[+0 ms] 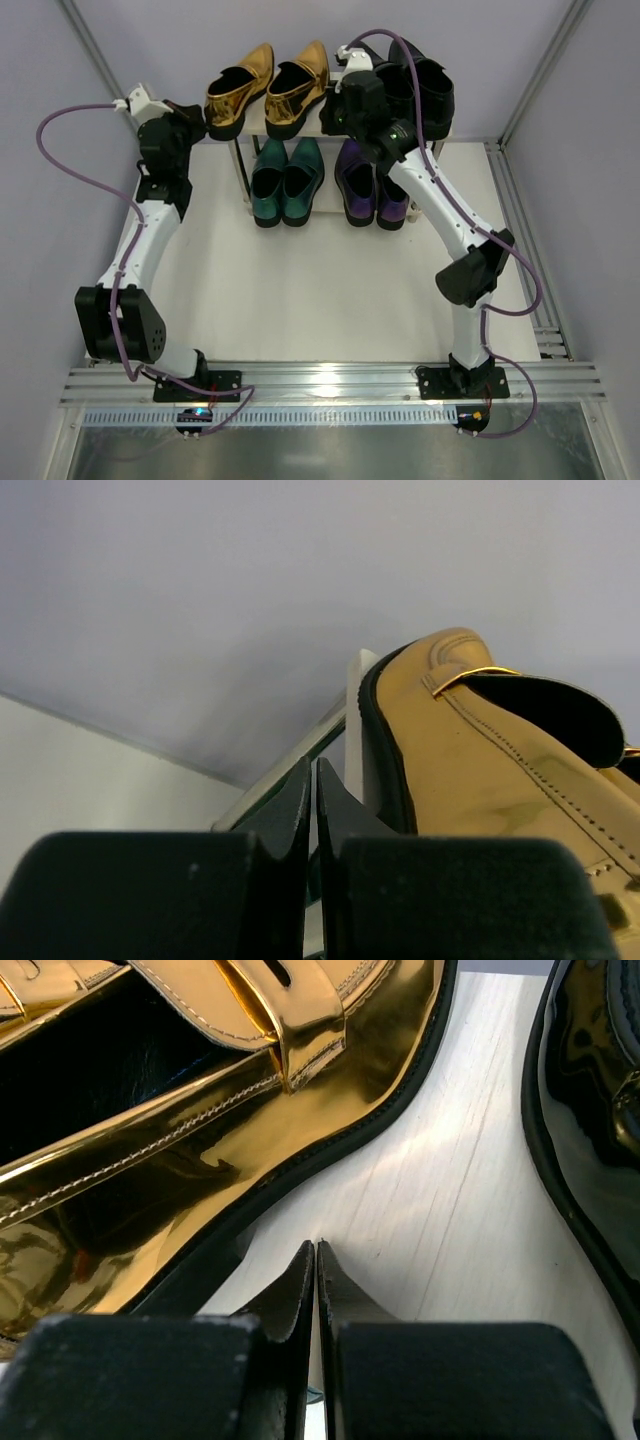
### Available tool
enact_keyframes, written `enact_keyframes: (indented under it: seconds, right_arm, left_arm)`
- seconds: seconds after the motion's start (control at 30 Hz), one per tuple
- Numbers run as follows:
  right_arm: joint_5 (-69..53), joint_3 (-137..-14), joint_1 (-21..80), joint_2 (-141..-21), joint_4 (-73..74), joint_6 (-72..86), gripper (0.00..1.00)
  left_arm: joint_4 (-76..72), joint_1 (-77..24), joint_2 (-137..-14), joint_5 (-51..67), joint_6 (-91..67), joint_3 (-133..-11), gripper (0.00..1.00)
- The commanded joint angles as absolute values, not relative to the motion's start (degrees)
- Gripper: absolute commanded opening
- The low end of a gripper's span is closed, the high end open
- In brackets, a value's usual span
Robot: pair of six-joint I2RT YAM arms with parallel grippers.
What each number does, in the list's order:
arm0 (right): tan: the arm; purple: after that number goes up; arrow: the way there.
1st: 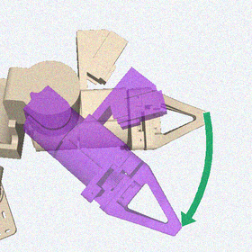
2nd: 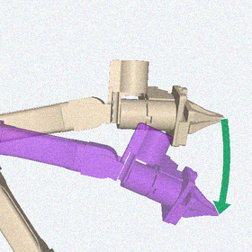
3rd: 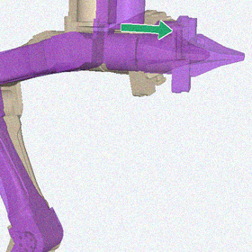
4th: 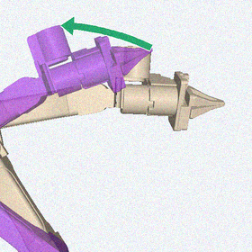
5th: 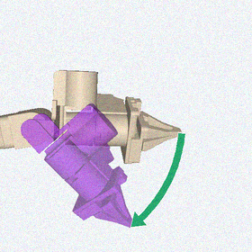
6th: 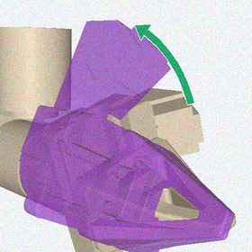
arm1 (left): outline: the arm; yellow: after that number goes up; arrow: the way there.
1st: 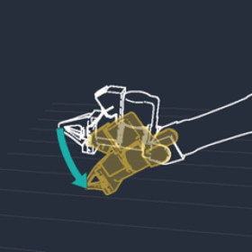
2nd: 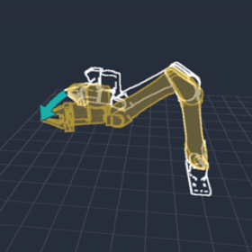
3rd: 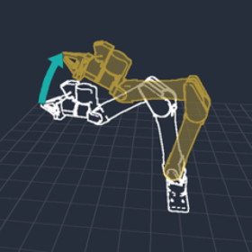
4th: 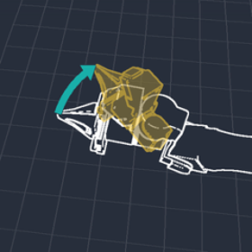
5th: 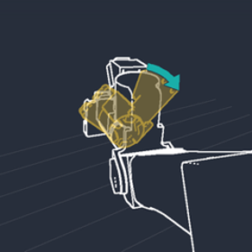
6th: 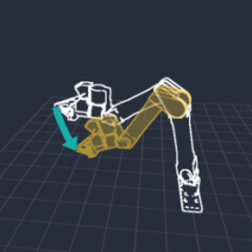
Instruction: Place and organize the shoes onto the shoe shelf
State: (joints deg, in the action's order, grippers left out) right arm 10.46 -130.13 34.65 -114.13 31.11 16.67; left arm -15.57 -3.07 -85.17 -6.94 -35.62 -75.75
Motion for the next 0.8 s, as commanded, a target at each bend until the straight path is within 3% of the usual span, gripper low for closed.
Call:
enact_keyframes:
  seconds: [0.0,0.47,0.77]
  right_arm:
    - [11.60,-133.24,34.80,-114.61,30.94,16.53,0.04]
    - [12.04,-135.18,34.80,-116.90,29.97,17.40,0.04]
    - [20.64,-138.24,34.63,-117.77,31.11,18.72,0.04]
  left_arm:
    - [-20.65,-3.25,-85.78,-1.24,-39.63,-78.49,0.00]
    - [-22.94,-7.38,-87.01,3.69,-44.56,-78.57,0.00]
    - [-21.97,-8.00,-85.87,0.80,-42.19,-78.23,0.00]
